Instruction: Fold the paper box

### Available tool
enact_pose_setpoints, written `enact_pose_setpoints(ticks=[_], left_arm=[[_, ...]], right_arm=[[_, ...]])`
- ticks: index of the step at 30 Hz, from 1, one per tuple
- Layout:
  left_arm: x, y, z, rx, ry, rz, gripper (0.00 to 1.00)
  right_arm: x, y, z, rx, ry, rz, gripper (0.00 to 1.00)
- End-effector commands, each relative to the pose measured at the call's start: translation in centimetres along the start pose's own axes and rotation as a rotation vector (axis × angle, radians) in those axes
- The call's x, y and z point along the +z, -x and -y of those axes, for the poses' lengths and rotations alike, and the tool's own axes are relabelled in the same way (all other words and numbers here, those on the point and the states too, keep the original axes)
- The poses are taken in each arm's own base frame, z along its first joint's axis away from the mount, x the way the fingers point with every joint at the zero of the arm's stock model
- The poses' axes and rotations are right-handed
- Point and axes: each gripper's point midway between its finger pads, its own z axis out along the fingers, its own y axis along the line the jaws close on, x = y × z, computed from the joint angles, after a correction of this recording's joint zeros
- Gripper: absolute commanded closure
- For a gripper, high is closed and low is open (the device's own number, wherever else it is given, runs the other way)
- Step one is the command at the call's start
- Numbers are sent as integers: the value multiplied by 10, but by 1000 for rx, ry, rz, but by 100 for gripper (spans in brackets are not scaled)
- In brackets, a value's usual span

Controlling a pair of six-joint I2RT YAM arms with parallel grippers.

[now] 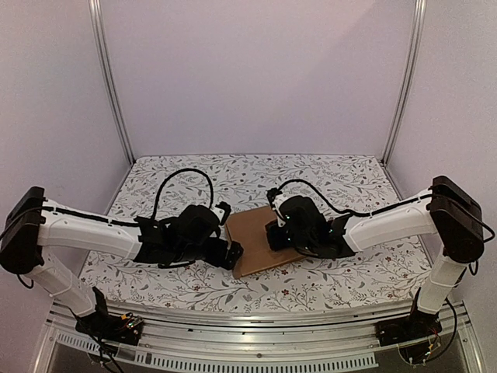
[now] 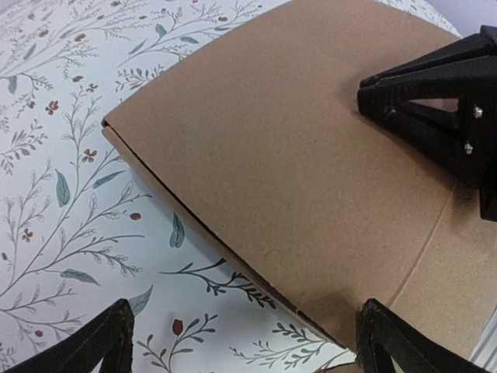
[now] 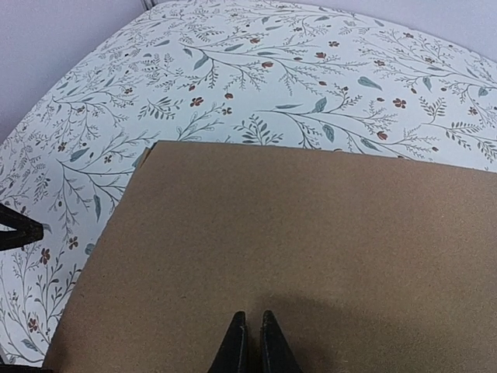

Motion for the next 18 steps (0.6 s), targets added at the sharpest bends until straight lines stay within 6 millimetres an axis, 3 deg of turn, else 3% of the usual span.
enact_pose_setpoints(ticks=[1,8,18], left_arm=[[14,-6,-1,-30,4,-45,0],[29,-24,-4,-20,25,-116,0],[30,-29,-7,-10,40,-130,0]], right_arm=[[8,-44,9,-18,-21,-126,94],[10,-46,8,-9,-19,-133,94],[-17,-1,20,-57,-82,-48,87]])
